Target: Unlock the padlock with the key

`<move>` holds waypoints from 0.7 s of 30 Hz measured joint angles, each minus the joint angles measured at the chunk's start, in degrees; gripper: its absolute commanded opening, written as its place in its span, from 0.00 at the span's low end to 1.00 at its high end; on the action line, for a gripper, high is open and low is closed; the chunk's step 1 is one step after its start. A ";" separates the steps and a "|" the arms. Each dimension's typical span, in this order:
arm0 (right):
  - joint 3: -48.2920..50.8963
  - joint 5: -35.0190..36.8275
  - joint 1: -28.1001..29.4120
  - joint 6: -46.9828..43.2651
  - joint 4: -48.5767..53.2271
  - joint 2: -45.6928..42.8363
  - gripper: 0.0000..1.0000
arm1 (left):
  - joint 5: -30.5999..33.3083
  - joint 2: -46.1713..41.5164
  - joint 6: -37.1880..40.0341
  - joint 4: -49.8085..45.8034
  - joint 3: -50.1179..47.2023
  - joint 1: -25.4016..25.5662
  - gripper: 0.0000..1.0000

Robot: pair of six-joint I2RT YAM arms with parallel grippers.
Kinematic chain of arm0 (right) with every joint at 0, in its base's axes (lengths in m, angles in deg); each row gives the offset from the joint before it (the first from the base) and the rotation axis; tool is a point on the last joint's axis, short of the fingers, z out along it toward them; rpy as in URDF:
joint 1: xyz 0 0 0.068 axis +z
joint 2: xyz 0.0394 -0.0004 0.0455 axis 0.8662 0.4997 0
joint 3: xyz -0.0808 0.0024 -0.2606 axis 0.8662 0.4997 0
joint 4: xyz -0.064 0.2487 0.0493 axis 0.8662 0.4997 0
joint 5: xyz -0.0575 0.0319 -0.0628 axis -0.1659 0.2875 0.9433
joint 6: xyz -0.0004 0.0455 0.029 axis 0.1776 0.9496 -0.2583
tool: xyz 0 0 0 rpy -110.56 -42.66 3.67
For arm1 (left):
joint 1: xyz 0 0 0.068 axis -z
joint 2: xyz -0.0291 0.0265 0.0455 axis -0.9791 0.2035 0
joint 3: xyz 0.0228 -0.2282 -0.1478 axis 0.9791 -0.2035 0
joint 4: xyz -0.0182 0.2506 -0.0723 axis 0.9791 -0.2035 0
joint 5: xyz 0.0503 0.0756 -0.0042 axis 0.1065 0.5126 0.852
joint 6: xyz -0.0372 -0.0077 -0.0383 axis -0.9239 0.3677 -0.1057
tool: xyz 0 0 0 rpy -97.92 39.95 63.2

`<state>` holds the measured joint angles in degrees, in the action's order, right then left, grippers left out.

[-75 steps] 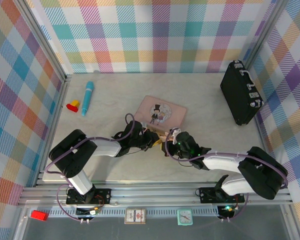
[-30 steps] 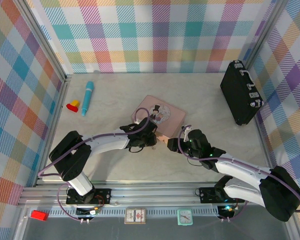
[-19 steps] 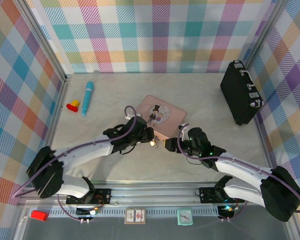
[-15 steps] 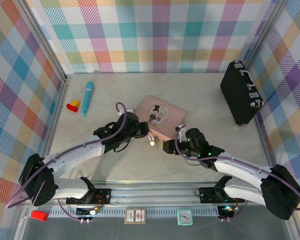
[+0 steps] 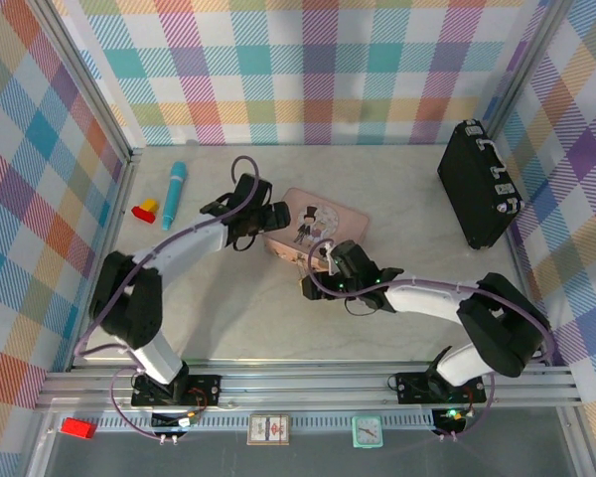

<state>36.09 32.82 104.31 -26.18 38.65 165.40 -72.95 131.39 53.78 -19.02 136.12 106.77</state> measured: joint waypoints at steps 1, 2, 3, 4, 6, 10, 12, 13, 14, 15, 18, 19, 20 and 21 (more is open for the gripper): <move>-0.20 -0.20 -1.25 -0.76 0.13 0.33 0.64 | -0.57 1.75 0.11 0.24 0.63 -0.17 0.87; -0.44 -0.50 -2.84 -1.66 0.20 0.79 0.64 | -1.40 3.48 0.13 0.63 1.11 -0.17 0.85; -0.81 -0.66 -4.22 -2.62 0.42 1.27 0.65 | -2.14 4.94 0.11 0.94 1.40 -0.17 0.84; -1.25 -1.05 -5.40 -3.61 0.52 1.84 0.65 | -2.89 5.92 0.02 1.22 1.42 -0.17 0.83; -2.27 -2.14 -7.76 -5.44 0.72 3.10 0.65 | -4.28 7.17 -0.44 2.60 1.92 -0.11 0.82; -3.28 -6.27 -12.17 -7.10 -0.26 5.64 0.62 | -4.98 7.50 -0.63 3.15 2.34 0.96 0.81; -3.26 -8.70 -13.31 -6.97 -1.14 6.64 0.59 | -4.74 7.82 -1.07 3.63 2.32 2.08 0.81; -3.21 -9.73 -13.51 -6.84 -1.79 6.91 0.59 | -4.28 7.82 -1.29 3.78 2.25 2.47 0.81; -3.04 -10.93 -13.53 -6.32 -3.02 7.06 0.59 | -3.91 7.82 -1.62 3.91 2.05 2.82 0.81; -2.60 -12.15 -13.46 -5.51 -4.87 7.08 0.59 | -3.34 7.82 -1.88 4.22 1.86 3.17 0.81; -0.96 -14.75 -12.98 -3.10 -10.05 7.50 0.59 | -1.86 7.26 -2.58 5.57 0.66 3.67 0.81; -0.55 -15.21 -12.74 -2.32 -11.34 7.87 0.59 | -1.66 6.97 -3.02 6.01 0.13 3.74 0.80; -0.13 -15.67 -12.39 -1.55 -12.59 8.48 0.59 | -1.44 6.64 -3.48 6.56 -0.42 3.80 0.81; 0.04 -15.67 -11.89 -0.81 -13.33 9.20 0.59 | -1.25 6.40 -3.72 6.84 -0.83 3.89 0.81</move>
<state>36.14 17.15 92.42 -26.99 25.32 174.60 -74.19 137.79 50.06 -12.18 135.29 110.66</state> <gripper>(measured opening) 0.590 0.805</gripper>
